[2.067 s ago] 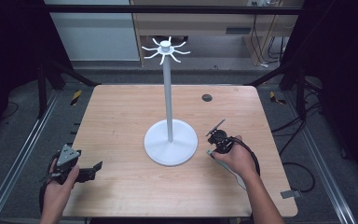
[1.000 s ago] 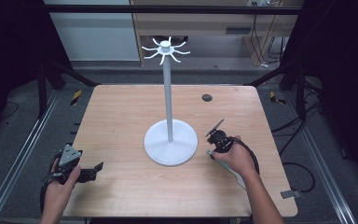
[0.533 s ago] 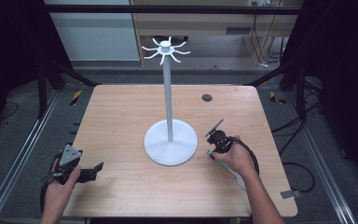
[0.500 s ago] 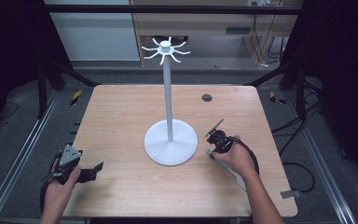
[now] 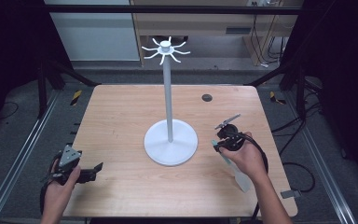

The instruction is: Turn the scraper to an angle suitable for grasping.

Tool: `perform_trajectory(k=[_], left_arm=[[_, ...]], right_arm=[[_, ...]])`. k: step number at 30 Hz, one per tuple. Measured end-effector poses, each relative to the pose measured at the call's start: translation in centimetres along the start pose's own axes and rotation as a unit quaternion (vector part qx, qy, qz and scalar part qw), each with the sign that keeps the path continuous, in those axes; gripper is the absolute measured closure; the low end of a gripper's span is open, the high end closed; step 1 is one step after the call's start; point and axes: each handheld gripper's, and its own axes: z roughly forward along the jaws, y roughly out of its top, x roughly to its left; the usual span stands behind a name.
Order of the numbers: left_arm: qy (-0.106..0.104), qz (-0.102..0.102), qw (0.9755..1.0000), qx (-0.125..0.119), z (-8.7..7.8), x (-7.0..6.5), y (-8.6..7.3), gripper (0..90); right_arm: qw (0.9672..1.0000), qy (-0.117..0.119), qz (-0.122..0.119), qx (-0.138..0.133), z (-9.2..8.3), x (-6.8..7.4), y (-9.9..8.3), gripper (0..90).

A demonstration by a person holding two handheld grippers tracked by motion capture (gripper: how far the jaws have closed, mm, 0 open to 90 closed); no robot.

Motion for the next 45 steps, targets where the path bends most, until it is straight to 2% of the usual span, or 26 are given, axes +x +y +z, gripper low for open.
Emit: perform_trajectory(k=[7, 10, 18, 19, 22, 25, 29, 33, 43, 45], left_arm=[[0.001, 0.003, 1.0, 0.003, 0.2, -0.2, 0.0, 4.6], [0.001, 0.003, 1.0, 0.002, 0.1, -0.2, 0.0, 4.6], [0.003, 0.003, 1.0, 0.0, 0.0, -0.1, -0.1, 4.7], [0.003, 0.004, 1.0, 0.002, 0.0, -0.1, -0.1, 4.8], [0.007, 0.001, 1.0, 0.0, -0.1, 0.0, -0.2, 4.8], [0.009, 0.002, 1.0, 0.001, 0.0, 0.1, -0.1, 4.8], [0.01, 0.002, 1.0, 0.001, 0.0, -0.1, -0.1, 4.8], [0.009, 0.003, 1.0, 0.001, 0.0, -0.1, -0.1, 4.8], [0.009, 0.005, 0.9999, 0.001, 0.0, 0.0, -0.1, 4.7], [0.009, 0.004, 0.9999, 0.001, 0.0, -0.1, -0.1, 4.7]], right_arm=[[0.9986, 0.001, 0.01, -0.052, -2.8, -0.3, -0.4, 74.6], [0.9981, -0.002, 0.01, -0.062, -3.6, -0.4, -0.5, 74.5], [0.9942, -0.006, 0.009, -0.107, -6.1, -0.5, 0.4, 74.5], [0.9925, -0.005, 0.008, -0.122, -6.6, -0.5, 0.8, 74.5], [0.991, -0.007, 0.001, -0.134, -7.1, -0.6, 1.2, 74.6], [0.9878, -0.006, -0.002, -0.156, -7.9, -0.3, 1.9, 74.5], [0.9852, -0.008, -0.012, -0.171, -8.8, 0.1, 2.6, 74.5], [0.9807, -0.003, -0.011, -0.195, -9.9, 0.4, 3.1, 74.5], [0.9747, -0.003, -0.008, -0.223, -11.0, 0.9, 3.9, 74.5], [0.9715, 0.0, -0.004, -0.237, -11.5, 1.1, 3.9, 74.5]])
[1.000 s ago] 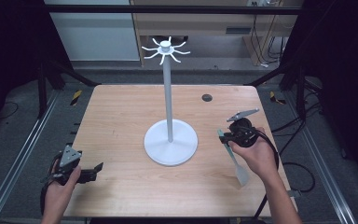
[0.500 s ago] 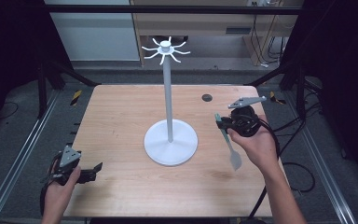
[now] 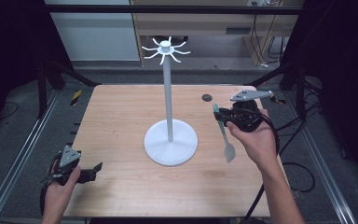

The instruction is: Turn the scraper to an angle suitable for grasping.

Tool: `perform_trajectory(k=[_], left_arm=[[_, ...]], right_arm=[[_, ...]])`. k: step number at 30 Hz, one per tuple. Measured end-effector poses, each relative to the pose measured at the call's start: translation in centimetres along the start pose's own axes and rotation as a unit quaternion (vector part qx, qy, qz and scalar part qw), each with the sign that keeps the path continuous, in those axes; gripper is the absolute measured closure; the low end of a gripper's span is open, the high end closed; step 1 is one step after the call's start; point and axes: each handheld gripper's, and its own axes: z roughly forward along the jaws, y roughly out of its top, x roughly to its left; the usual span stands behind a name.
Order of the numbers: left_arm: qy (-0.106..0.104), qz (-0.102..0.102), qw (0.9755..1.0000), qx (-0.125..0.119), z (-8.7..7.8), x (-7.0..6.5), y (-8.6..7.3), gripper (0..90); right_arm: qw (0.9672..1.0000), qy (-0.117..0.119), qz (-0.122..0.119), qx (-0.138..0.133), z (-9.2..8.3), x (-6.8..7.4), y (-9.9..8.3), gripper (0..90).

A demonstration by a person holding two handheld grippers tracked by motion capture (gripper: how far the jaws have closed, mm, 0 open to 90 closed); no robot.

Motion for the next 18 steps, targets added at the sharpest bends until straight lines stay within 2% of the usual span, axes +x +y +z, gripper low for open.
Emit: perform_trajectory(k=[7, 18], left_arm=[[0.0, -0.001, 1.0, -0.001, 0.0, 0.0, 0.0, 4.7], [-0.003, -0.002, 1.0, -0.002, -0.1, 0.1, 0.0, 4.7]], right_arm=[[0.9999, 0.001, -0.001, -0.015, -0.8, 0.3, 0.7, 74.5], [0.9996, 0.002, -0.001, -0.03, -1.3, 0.6, 1.9, 74.5]])
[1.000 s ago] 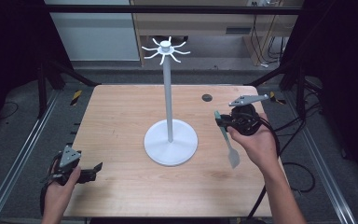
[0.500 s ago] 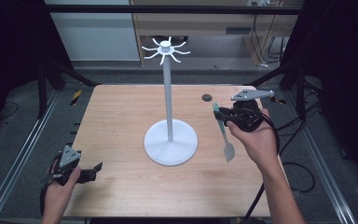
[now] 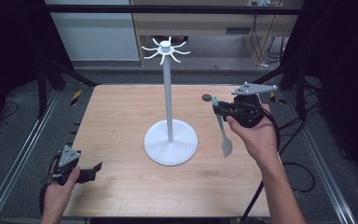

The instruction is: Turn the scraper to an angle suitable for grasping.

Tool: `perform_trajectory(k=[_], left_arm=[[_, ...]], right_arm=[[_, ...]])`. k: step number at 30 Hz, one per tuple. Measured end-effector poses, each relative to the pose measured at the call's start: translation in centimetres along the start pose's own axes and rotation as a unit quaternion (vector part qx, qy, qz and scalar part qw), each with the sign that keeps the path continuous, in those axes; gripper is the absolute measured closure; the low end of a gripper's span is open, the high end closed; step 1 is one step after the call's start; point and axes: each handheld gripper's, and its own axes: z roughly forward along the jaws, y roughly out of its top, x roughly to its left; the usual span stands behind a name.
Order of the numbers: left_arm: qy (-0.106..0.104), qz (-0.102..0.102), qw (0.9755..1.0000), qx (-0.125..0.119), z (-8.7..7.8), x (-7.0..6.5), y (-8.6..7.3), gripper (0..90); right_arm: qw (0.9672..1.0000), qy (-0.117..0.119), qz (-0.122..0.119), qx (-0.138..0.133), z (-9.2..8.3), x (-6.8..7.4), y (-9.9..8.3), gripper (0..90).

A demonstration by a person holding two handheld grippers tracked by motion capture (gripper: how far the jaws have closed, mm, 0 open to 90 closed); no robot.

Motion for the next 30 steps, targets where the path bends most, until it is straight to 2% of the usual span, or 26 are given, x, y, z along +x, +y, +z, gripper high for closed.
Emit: perform_trajectory(k=[6, 11, 21, 30], left_arm=[[0.0, 0.001, 1.0, 0.0, 0.0, 0.0, 0.0, 4.7], [0.0, 0.0, 1.0, -0.001, 0.1, -0.1, 0.0, 4.7], [-0.001, -0.001, 1.0, 0.0, 0.1, 0.0, 0.0, 4.7], [-0.001, -0.001, 1.0, -0.001, 0.1, 0.0, 0.0, 4.6]], right_arm=[[0.9999, -0.002, -0.003, -0.011, -0.2, 0.2, 0.7, 74.5], [0.9998, 0.005, -0.004, -0.021, -0.4, 0.6, 1.4, 74.5], [0.9996, 0.008, -0.006, -0.028, -0.5, 1.1, 2.0, 74.5], [0.9987, 0.014, -0.007, -0.048, -1.3, 1.5, 2.8, 74.5]])
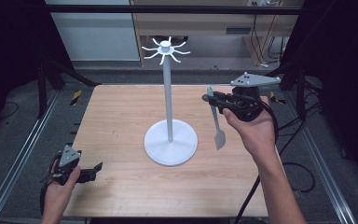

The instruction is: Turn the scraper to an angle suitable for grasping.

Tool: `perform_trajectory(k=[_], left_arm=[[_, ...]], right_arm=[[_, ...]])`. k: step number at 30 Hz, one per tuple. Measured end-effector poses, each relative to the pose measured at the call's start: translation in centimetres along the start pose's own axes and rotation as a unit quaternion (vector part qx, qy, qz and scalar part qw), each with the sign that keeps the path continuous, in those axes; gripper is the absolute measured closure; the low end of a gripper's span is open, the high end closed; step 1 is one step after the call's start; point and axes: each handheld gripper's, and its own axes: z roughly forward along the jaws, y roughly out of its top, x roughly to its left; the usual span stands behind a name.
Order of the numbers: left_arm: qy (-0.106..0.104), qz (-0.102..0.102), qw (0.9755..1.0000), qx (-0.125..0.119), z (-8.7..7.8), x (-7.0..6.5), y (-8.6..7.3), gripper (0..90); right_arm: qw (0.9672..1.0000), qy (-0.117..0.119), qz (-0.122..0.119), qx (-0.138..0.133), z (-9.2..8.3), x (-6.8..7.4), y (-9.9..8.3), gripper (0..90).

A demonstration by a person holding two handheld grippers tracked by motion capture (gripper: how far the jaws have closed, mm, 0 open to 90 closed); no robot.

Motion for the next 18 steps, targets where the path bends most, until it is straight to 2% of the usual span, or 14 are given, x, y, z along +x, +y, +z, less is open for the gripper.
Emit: perform_trajectory(k=[18], left_arm=[[-0.001, 0.003, 1.0, 0.001, 0.07, -0.15, 0.02, 4.6]], right_arm=[[0.9998, 0.011, -0.009, -0.013, -0.12, 1.0, 0.91, 74.4]])
